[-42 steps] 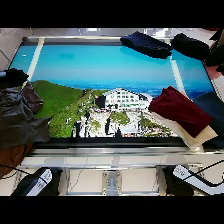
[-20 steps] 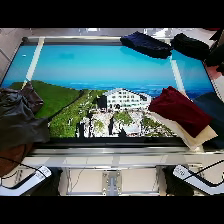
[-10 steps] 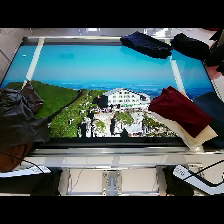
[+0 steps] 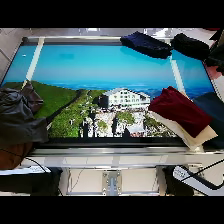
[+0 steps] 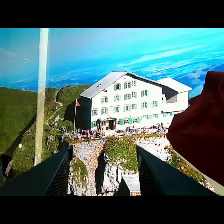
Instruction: Fold the shirts.
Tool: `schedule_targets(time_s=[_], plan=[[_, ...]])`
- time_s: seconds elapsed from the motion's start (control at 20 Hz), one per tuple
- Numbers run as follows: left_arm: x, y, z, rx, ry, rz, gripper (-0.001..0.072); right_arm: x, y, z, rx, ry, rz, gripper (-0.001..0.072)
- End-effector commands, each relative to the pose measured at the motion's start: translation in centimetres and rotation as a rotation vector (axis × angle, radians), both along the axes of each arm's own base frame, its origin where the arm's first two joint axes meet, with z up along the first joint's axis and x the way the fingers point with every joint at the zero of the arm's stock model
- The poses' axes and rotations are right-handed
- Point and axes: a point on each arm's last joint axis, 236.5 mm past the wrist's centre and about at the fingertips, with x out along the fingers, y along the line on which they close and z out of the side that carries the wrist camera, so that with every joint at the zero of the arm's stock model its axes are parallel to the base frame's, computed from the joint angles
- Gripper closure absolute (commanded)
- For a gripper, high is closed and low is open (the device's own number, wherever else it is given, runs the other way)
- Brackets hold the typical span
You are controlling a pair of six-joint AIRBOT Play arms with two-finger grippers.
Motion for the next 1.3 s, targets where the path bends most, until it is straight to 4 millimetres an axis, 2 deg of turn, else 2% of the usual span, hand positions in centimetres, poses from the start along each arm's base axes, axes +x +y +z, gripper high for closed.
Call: schedule_targets(time_s=[0.0,0.05,0.15,0.2,0.3,0.35,0.45,0.55,0.6,0.7,0.75,0.8,0.85,0.95,1.0,1.05,1.1,1.15,1.2,1.25], plan=[[3.6,-2.2,7.7,0.019,-0.26,-0.036,0.0694,0.4,0.2,0.0,-0.022,-0.009,-0.004,0.0272],[4.9,-3.7,11.3,0.021,-0.376,-0.066,0.0695,0.5,-0.1,-0.2,-0.03,-0.006,-0.012,0.0273],[7.5,-8.4,20.1,0.018,-0.648,-0.162,0.0694,0.5,-0.8,-0.5,-0.053,0.006,-0.034,0.0272],[8.5,-11.8,24.8,0.007,-0.791,-0.238,0.0694,0.5,-1.2,-0.7,-0.065,0.012,-0.047,0.0273],[9.2,-19.0,32.1,0.018,-0.996,-0.413,0.0694,0.5,-2.1,-1.1,-0.096,0.026,-0.076,0.0273],[9.3,-22.6,34.1,0.007,-1.039,-0.483,0.0694,0.4,-2.6,-1.3,-0.12,0.028,-0.079,0.0273],[9.4,-30.5,35.4,-0.03,-1.047,-0.67,0.0695,0.4,-2.9,-1.5,-0.155,0.023,-0.068,0.0273],[8.8,-39.8,34.2,-0.133,-0.995,-0.927,0.0695,0.4,-3.0,-1.5,-0.158,0.024,-0.069,0.0273],[8.3,-44.0,32.5,-0.162,-0.93,-1.054,0.0694,0.4,-3.0,-1.5,-0.158,0.023,-0.069,0.0273],[7.5,-50.2,27.8,-0.148,-0.753,-1.238,0.0694,0.4,-3.0,-1.5,-0.176,0.015,-0.05,0.0273],[7.2,-52.4,25.1,-0.115,-0.657,-1.315,0.0658,0.4,-3.0,-1.5,-0.182,0.012,-0.044,0.0271],[7.4,-53.7,23.0,-0.072,-0.587,-1.358,0.0411,0.4,-3.0,-1.5,-0.193,0.006,-0.033,0.027],[8.3,-54.1,21.6,-0.018,-0.548,-1.362,-0.0005,0.4,-3.0,-1.5,-0.207,0.0,-0.021,0.027],[10.6,-52.8,21.1,0.027,-0.55,-1.272,0.0002,0.6,-3.1,-1.5,-0.213,-0.006,-0.017,0.0269],[12.0,-50.8,20.6,0.063,-0.535,-1.204,0.0003,0.8,-3.2,-1.6,-0.215,-0.007,-0.014,0.0269],[13.0,-48.1,18.8,0.081,-0.458,-1.117,0.0007,1.0,-3.3,-2.0,-0.211,0.004,-0.01,0.0269],[13.3,-45.3,15.7,0.057,-0.33,-1.019,0.0008,1.1,-3.3,-2.9,-0.201,0.026,-0.006,0.0269],[12.8,-43.4,12.0,0.004,-0.183,-0.956,0.0008,1.3,-3.3,-4.2,-0.179,0.062,0.001,0.0269],[11.2,-43.2,8.0,-0.083,-0.026,-0.965,0.0009,1.4,-3.0,-6.0,-0.154,0.107,0.014,0.0269],[9.2,-44.1,4.5,-0.195,0.117,-1.002,0.0009,1.6,-2.6,-8.3,-0.13,0.158,0.032,0.0269]])
